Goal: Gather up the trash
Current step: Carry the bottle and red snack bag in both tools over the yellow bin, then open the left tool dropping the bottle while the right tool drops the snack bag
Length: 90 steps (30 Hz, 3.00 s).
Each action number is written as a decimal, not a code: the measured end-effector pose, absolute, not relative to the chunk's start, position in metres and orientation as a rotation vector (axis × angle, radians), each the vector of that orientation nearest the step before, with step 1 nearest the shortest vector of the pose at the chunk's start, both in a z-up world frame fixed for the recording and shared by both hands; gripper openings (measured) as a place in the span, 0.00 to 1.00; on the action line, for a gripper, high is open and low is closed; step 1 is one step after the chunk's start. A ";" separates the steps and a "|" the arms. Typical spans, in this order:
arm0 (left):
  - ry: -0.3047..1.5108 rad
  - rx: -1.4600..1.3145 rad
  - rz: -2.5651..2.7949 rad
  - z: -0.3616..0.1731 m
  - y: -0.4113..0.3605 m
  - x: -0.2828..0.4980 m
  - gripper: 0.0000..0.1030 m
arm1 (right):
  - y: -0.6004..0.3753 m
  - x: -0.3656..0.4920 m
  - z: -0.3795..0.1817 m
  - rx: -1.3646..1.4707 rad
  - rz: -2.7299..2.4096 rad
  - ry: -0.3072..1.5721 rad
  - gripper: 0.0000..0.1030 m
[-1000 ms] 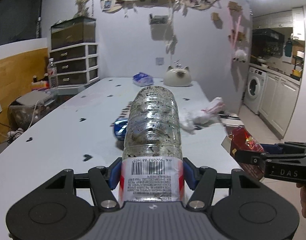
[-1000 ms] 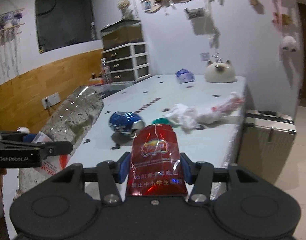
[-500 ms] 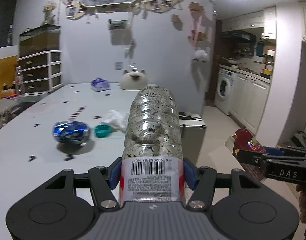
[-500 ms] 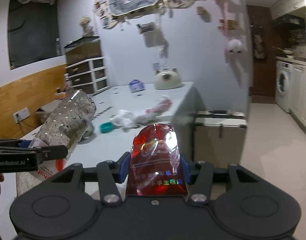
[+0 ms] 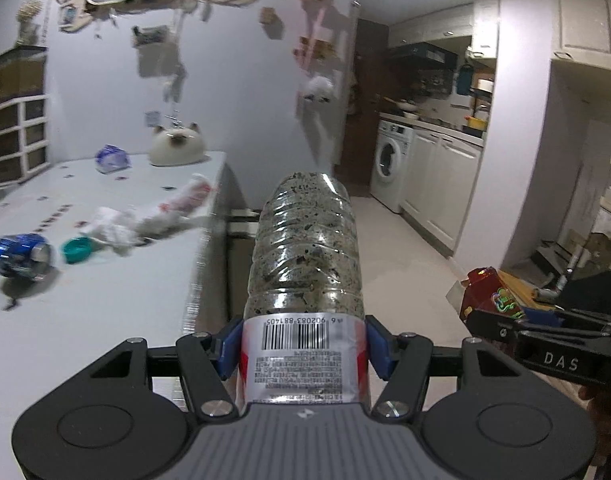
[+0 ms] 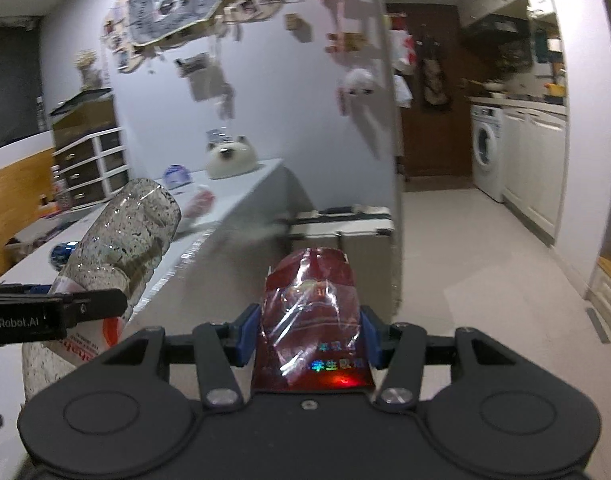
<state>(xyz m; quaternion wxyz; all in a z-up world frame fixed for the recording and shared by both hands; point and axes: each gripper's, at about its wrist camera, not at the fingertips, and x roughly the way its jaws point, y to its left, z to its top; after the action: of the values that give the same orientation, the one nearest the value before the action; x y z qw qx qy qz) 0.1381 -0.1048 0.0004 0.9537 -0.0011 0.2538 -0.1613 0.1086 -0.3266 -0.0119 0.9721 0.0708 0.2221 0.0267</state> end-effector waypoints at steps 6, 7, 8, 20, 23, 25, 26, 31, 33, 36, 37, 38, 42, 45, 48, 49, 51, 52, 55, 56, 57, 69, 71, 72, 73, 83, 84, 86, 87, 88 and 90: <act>0.550 -0.034 -0.392 -0.020 -0.155 0.157 0.60 | -0.370 0.108 -0.035 0.177 -0.036 0.476 0.51; 0.554 -0.038 -0.404 -0.024 -0.164 0.161 0.60 | -0.377 0.109 -0.039 0.184 -0.050 0.481 0.51; 0.558 -0.044 -0.413 -0.027 -0.171 0.164 0.60 | -0.383 0.109 -0.043 0.190 -0.062 0.486 0.51; 0.690 -0.102 -0.455 -0.120 -0.233 0.236 0.60 | -0.424 0.167 -0.135 0.279 -0.165 0.592 0.51; 0.743 -0.116 -0.429 -0.159 -0.231 0.261 0.60 | -0.422 0.187 -0.167 0.272 -0.168 0.620 0.51; 0.777 -0.118 -0.404 -0.187 -0.226 0.276 0.60 | -0.423 0.202 -0.192 0.306 -0.160 0.649 0.51; 0.795 -0.121 -0.392 -0.198 -0.223 0.283 0.60 | -0.424 0.209 -0.206 0.327 -0.164 0.665 0.51; 0.865 -0.124 -0.350 -0.254 -0.212 0.317 0.60 | -0.417 0.240 -0.264 0.395 -0.155 0.737 0.51; 0.894 -0.109 -0.338 -0.276 -0.211 0.330 0.60 | -0.411 0.254 -0.286 0.377 -0.145 0.773 0.51; 0.942 -0.095 -0.318 -0.305 -0.210 0.350 0.60 | -0.409 0.278 -0.317 0.407 -0.123 0.826 0.51; 0.960 -0.092 -0.313 -0.315 -0.210 0.357 0.60 | -0.410 0.287 -0.327 0.422 -0.115 0.848 0.51; 0.975 -0.089 -0.309 -0.323 -0.209 0.362 0.60 | -0.411 0.294 -0.336 0.427 -0.109 0.862 0.51; 1.057 -0.097 -0.310 -0.360 -0.205 0.384 0.60 | -0.410 0.316 -0.355 0.418 -0.094 0.910 0.51; 1.129 -0.113 -0.322 -0.390 -0.205 0.396 0.60 | -0.409 0.326 -0.367 0.437 -0.072 0.945 0.51; 1.203 -0.157 -0.324 -0.422 -0.203 0.401 0.60 | -0.407 0.332 -0.386 0.441 -0.059 0.991 0.51; 1.229 -0.166 -0.321 -0.431 -0.202 0.402 0.60 | -0.406 0.335 -0.392 0.431 -0.060 1.008 0.51; 1.273 -0.153 -0.330 -0.446 -0.205 0.407 0.60 | -0.407 0.340 -0.401 0.424 -0.068 1.035 0.51; 1.279 -0.138 -0.335 -0.450 -0.207 0.408 0.60 | -0.408 0.343 -0.406 0.429 -0.075 1.047 0.51; 1.293 -0.116 -0.343 -0.458 -0.210 0.414 0.60 | -0.410 0.348 -0.415 0.451 -0.085 1.067 0.51; 1.301 -0.119 -0.345 -0.461 -0.209 0.416 0.60 | -0.411 0.350 -0.418 0.461 -0.087 1.071 0.51; 1.311 -0.124 -0.348 -0.464 -0.209 0.418 0.61 | -0.412 0.350 -0.421 0.470 -0.088 1.073 0.51; 1.338 -0.137 -0.303 -0.470 -0.199 0.425 0.81 | -0.415 0.354 -0.436 0.529 -0.073 1.085 0.52; 1.342 -0.115 -0.306 -0.468 -0.201 0.425 0.81 | -0.415 0.354 -0.437 0.526 -0.073 1.089 0.52; 1.342 -0.099 -0.304 -0.467 -0.201 0.424 0.82 | -0.416 0.355 -0.438 0.524 -0.075 1.091 0.52; 1.343 -0.081 -0.300 -0.466 -0.202 0.424 0.82 | -0.416 0.355 -0.439 0.525 -0.079 1.093 0.52; 1.330 0.036 -0.251 -0.456 -0.196 0.423 0.90 | -0.415 0.358 -0.440 0.555 -0.039 1.111 0.53; 1.334 0.033 -0.241 -0.456 -0.194 0.424 0.90 | -0.414 0.358 -0.441 0.558 -0.035 1.120 0.53; 1.341 0.032 -0.232 -0.455 -0.192 0.425 0.92 | -0.413 0.358 -0.445 0.571 -0.038 1.134 0.69; 1.343 0.036 -0.228 -0.455 -0.191 0.425 0.93 | -0.413 0.358 -0.447 0.576 -0.045 1.142 0.75; 1.346 0.044 -0.225 -0.455 -0.191 0.425 0.94 | -0.413 0.359 -0.447 0.571 -0.053 1.151 0.79; 1.354 0.057 -0.222 -0.456 -0.190 0.426 0.94 | -0.411 0.358 -0.448 0.540 -0.062 1.172 0.79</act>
<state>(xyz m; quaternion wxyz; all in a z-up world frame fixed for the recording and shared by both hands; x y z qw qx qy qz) 0.4255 -0.1905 -0.4559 0.7734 0.0261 0.6250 -0.1024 0.3583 -0.4115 -0.4481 0.7985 0.2517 0.5461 -0.0289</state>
